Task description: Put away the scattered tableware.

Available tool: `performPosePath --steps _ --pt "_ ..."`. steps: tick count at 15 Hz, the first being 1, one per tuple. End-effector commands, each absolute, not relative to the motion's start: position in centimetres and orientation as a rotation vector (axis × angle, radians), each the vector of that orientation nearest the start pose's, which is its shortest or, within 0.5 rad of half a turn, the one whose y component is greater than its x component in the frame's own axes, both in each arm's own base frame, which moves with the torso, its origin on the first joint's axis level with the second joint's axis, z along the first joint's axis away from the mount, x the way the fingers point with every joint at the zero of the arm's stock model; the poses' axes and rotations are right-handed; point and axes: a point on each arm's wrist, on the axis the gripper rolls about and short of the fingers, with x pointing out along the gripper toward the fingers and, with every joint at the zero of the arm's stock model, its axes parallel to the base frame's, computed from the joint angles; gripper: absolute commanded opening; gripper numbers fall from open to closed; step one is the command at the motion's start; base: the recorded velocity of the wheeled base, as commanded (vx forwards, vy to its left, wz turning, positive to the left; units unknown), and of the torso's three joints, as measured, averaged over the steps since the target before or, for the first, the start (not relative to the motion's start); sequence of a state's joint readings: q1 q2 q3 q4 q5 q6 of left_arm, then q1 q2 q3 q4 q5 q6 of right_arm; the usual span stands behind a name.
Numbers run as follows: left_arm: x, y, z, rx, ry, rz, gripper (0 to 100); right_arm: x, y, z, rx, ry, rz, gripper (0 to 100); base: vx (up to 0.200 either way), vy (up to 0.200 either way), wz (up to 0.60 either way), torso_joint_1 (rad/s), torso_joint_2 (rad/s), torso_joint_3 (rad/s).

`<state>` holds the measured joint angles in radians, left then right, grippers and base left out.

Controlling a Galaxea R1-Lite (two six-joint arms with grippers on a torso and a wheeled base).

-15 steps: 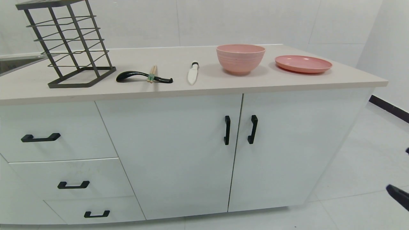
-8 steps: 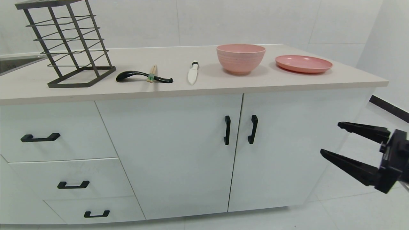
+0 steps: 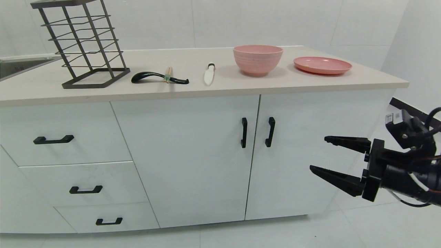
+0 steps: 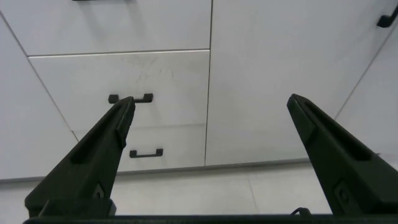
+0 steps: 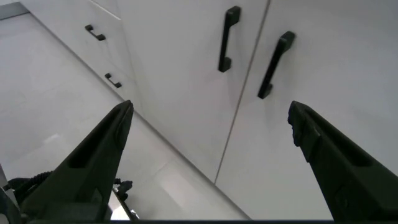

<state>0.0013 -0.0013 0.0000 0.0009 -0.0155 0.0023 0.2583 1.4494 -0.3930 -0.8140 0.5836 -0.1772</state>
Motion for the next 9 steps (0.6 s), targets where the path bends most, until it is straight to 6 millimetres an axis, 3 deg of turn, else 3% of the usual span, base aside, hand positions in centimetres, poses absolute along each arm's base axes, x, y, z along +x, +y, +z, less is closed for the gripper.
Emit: performPosePath --steps 1,9 --pt "-2.3 0.0 7.5 0.003 0.0 -0.014 100 22.2 8.0 13.8 -0.123 0.205 0.899 100 0.0 0.0 0.0 0.0 0.0 0.0" --pt "-2.3 0.0 7.5 0.003 0.002 -0.014 100 28.4 10.0 12.2 -0.146 0.159 0.917 100 0.0 0.0 0.0 0.0 0.0 0.0"
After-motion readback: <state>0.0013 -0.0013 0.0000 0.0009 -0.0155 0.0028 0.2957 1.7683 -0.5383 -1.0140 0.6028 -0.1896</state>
